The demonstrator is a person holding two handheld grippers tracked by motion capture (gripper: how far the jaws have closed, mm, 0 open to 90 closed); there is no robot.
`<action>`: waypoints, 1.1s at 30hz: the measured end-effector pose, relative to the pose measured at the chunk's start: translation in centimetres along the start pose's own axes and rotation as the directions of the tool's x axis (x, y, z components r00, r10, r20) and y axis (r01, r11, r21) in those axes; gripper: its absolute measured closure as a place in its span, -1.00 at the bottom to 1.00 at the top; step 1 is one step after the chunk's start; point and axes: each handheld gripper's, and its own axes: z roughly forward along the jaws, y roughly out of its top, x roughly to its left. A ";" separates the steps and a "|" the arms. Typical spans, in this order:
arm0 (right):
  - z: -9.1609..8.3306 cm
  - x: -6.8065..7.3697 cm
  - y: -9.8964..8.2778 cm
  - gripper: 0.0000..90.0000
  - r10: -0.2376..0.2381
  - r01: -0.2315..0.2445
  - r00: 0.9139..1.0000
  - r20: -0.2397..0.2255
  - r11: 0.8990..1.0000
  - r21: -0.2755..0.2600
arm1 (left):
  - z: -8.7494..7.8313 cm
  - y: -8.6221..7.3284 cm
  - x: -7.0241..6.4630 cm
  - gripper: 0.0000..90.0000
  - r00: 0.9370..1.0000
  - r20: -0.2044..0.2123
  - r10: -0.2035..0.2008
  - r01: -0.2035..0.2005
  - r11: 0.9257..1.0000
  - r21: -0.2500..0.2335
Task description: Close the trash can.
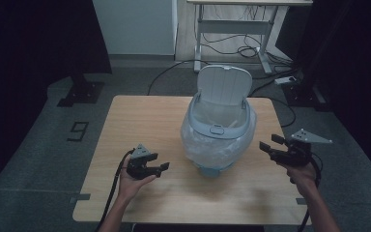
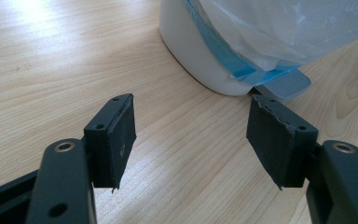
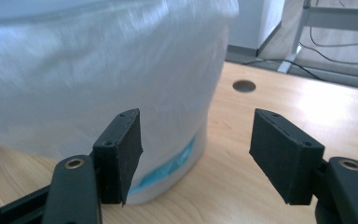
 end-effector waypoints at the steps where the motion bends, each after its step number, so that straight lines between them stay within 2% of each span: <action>1: 0.0 0.0 0.4 -0.25 -0.003 0.003 1.000 -0.005 1.000 -0.005 | 0.0 0.0 0.0 -0.27 1.000 -0.003 0.000 -0.001 1.000 -0.002; 7: -0.1 0.2 2.4 -0.25 -0.012 0.012 1.000 -0.019 1.000 -0.022 | -0.2 0.0 0.2 -0.27 1.000 -0.009 -0.016 0.016 1.000 -0.015; 16: 0.7 0.6 5.6 -0.25 -0.035 0.033 0.998 -0.047 0.999 -0.043 | 0.0 -0.1 0.1 -0.27 1.000 -0.006 -0.014 0.014 1.000 -0.007; 22: 1.3 1.0 7.0 -0.26 -0.049 0.046 0.997 -0.061 0.998 -0.045 | 0.0 -0.3 0.2 -0.27 1.000 -0.005 -0.017 0.017 1.000 -0.001; 33: 2.9 0.5 9.4 -0.26 -0.031 0.028 0.996 -0.080 0.999 -0.033 | 0.1 -0.4 0.4 -0.34 0.999 0.011 -0.034 0.034 0.999 0.009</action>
